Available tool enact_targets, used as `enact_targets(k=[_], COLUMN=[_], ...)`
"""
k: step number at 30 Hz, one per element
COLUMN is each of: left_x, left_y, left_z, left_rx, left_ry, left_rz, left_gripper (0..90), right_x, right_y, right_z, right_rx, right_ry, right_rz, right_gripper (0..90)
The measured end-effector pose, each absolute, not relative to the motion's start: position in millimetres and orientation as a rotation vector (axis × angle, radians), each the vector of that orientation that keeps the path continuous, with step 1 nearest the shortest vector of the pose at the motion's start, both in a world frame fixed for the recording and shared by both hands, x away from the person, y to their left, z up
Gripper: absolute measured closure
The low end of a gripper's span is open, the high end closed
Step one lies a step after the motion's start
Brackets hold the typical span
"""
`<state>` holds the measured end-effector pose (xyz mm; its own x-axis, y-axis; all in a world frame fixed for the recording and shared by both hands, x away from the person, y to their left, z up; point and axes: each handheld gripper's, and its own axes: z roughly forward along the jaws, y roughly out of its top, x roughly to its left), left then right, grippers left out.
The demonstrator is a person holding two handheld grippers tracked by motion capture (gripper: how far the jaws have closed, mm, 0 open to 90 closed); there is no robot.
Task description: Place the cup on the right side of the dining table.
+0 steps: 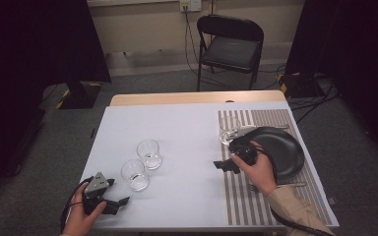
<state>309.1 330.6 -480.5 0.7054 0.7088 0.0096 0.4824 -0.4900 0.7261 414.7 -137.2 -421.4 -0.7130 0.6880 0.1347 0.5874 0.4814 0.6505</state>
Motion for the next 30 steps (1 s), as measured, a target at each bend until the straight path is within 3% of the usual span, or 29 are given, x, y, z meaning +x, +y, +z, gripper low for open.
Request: enact_targets(k=[30], left_x=[309.0], left_y=[330.6], left_z=[-480.5], left_rx=[2.186], left_ry=[0.903], left_rz=[0.402], left_gripper=[8.3], right_x=[398.5], right_y=[-140.1], right_z=[-432.5], right_rx=[1.099], right_ry=[2.625], right_rz=[1.053], right_gripper=[14.0])
